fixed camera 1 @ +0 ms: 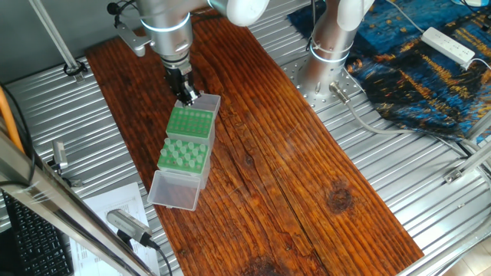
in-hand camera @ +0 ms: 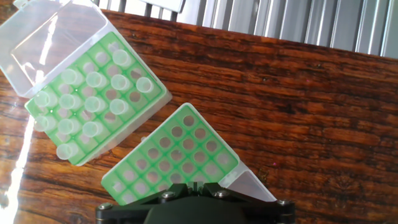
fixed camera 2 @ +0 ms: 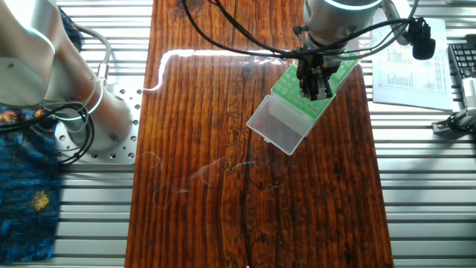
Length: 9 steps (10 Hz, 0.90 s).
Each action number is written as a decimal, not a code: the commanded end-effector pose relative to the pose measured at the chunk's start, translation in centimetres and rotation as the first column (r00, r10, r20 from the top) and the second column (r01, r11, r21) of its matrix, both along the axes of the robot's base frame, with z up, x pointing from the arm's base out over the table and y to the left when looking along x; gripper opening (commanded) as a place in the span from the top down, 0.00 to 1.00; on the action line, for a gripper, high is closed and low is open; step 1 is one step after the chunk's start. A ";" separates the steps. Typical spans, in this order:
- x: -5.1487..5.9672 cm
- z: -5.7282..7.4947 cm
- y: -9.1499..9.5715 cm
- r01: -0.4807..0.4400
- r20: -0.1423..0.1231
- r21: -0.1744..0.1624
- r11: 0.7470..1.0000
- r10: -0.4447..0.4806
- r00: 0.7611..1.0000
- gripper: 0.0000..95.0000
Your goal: Transfer all large pipette tips from one holder to another
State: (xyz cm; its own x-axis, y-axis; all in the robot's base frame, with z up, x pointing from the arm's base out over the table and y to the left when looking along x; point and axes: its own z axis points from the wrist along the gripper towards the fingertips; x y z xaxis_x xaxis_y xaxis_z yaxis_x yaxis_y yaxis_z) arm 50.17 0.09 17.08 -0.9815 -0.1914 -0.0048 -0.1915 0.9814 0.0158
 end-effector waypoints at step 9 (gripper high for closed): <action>1.9 2.4 1.1 -0.002 0.025 -0.009 1.000 0.002 1.000 1.00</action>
State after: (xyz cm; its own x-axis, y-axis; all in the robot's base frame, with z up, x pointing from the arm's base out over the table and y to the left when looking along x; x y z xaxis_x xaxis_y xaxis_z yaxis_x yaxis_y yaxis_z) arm 52.55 1.27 19.34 -0.9810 -0.1919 -0.0282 -0.1921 0.9814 0.0016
